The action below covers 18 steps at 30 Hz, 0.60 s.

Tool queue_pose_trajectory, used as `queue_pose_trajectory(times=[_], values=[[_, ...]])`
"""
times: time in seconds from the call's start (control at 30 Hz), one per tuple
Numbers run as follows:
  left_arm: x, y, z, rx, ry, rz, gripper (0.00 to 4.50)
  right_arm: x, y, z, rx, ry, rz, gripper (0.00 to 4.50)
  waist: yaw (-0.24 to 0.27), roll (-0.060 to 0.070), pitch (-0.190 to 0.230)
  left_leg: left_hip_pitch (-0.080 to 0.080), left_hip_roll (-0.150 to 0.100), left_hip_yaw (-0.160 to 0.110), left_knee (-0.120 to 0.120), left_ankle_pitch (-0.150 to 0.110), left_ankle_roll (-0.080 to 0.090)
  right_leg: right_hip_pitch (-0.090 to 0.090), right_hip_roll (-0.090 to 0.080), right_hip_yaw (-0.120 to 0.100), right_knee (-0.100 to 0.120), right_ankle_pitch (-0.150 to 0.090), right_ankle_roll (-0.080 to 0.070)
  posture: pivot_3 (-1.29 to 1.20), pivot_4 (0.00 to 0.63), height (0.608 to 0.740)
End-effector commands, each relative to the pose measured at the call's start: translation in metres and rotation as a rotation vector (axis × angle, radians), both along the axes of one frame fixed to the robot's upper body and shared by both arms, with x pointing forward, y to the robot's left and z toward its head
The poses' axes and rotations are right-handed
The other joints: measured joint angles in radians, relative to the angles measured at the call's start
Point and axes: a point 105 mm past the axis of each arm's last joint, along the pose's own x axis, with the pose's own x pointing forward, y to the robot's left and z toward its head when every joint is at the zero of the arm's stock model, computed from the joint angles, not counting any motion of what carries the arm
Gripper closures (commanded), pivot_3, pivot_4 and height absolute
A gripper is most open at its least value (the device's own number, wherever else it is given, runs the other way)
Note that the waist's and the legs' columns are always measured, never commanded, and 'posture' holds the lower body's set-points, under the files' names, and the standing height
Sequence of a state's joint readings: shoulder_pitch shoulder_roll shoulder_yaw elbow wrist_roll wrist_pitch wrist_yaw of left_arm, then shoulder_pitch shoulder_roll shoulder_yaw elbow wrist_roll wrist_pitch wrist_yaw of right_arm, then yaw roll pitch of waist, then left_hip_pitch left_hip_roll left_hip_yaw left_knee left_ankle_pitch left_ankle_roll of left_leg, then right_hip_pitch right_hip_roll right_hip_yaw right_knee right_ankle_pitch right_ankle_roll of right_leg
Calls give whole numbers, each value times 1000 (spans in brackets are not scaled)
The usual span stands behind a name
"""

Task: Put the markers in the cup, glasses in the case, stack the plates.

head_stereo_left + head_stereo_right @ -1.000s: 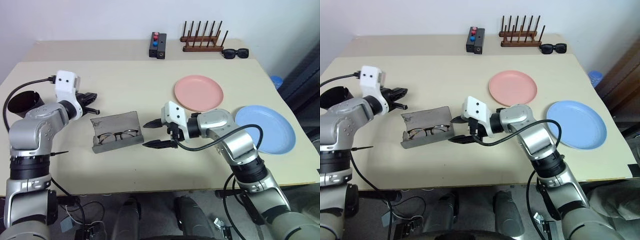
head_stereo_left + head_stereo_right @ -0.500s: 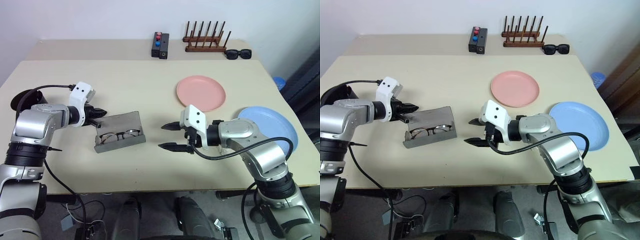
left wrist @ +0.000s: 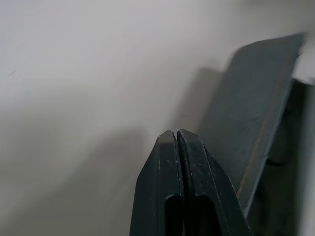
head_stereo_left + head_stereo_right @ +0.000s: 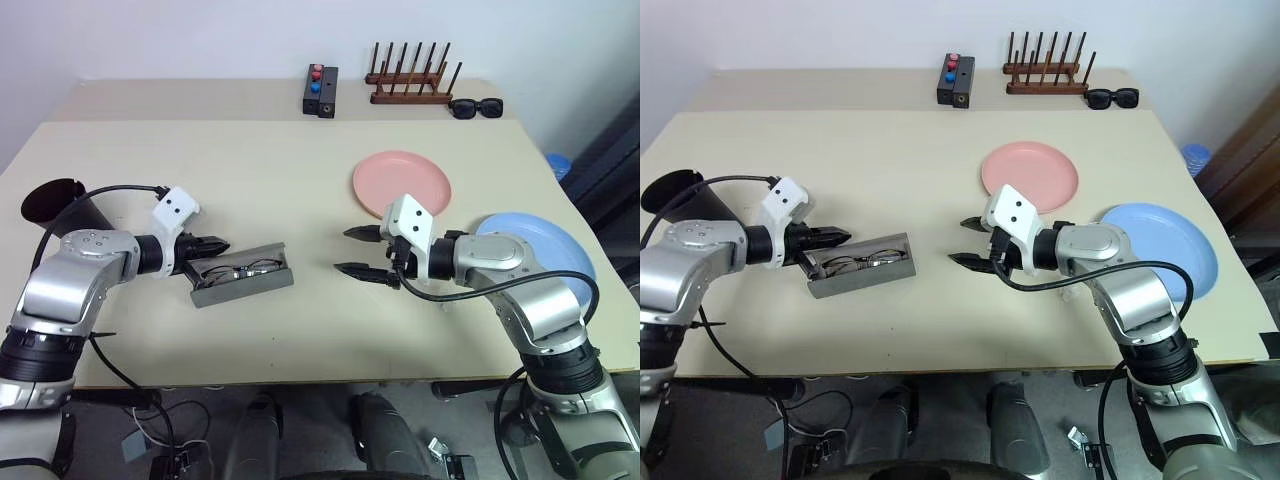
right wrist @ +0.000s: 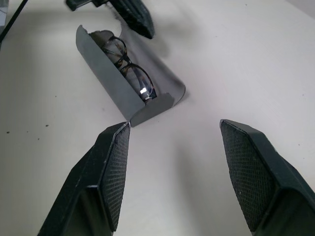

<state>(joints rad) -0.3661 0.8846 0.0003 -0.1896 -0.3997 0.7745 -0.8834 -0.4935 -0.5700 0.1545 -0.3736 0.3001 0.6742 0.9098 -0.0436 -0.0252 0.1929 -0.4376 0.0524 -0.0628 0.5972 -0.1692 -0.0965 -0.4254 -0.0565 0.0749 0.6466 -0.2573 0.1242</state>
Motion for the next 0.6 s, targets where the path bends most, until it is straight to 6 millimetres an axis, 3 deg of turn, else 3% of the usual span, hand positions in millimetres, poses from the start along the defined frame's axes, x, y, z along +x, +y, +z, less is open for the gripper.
queue_pose_trajectory(times=[0.03,0.27,0.43,0.5,0.57,0.6], values=[[-12,-6,8,15,-63,-46,4471,3,2,11,54,-22,-9,1559,-1,0,0,0,0,0,0,0,0,0,0,0,0,0,0,0,150,740],[-24,-10,3,22,-158,-57,4471,19,-3,14,115,-4,-93,1559,1,0,0,0,0,1,0,0,0,0,0,0,0,0,-1,0,150,740],[-15,-12,42,-206,-398,24,4471,58,-33,1,13,-32,-320,1559,2,0,0,0,0,1,1,0,0,0,0,0,0,0,-1,0,150,740],[-20,-18,45,-257,-421,14,4500,76,-50,-5,-56,-66,-428,1018,2,-1,0,0,0,1,2,0,0,1,0,0,-1,0,-1,0,150,740],[-26,-26,42,-279,-424,-3,4500,88,-60,-7,-101,-104,-487,196,1,0,0,0,0,1,1,0,0,1,0,0,-1,0,-1,0,150,740],[-28,-28,41,-283,-428,-9,4500,90,-63,-7,-110,-114,-496,35,1,0,0,0,0,1,1,0,0,1,0,1,-1,0,0,0,150,740]])
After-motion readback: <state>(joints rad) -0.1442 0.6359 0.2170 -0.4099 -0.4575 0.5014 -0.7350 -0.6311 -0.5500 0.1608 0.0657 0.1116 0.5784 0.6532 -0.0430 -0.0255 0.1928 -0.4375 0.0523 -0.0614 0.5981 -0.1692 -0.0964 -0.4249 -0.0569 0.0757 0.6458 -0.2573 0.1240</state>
